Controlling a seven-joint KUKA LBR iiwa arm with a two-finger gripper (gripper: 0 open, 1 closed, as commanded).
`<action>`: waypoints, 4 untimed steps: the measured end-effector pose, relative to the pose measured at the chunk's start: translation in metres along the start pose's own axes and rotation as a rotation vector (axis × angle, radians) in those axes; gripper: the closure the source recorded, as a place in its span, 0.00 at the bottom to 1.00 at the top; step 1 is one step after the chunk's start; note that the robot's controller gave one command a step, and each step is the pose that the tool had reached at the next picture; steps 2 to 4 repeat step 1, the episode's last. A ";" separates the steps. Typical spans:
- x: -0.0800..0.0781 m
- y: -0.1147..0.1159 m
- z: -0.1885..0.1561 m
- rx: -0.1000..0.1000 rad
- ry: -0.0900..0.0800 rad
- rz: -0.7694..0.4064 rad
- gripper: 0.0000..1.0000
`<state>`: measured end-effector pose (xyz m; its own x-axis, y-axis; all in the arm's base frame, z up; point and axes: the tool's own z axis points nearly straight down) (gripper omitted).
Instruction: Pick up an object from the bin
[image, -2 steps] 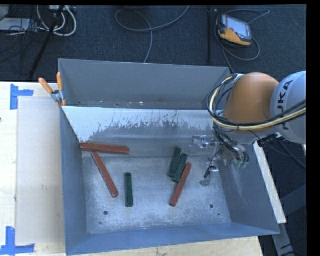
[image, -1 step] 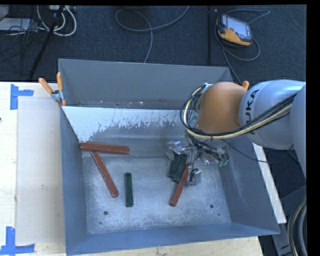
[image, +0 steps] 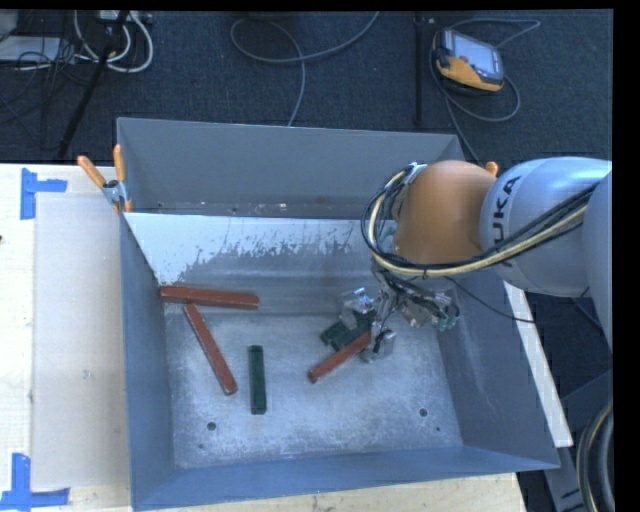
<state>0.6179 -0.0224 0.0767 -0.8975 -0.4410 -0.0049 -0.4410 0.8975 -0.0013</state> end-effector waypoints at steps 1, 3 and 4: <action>0.005 -0.006 -0.147 0.004 -0.005 -0.072 1.00; 0.005 -0.006 -0.147 0.004 -0.005 -0.072 1.00; 0.005 -0.006 -0.147 0.004 -0.005 -0.072 1.00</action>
Offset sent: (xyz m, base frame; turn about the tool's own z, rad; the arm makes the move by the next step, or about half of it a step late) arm -0.0047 -0.0080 0.1418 -0.0746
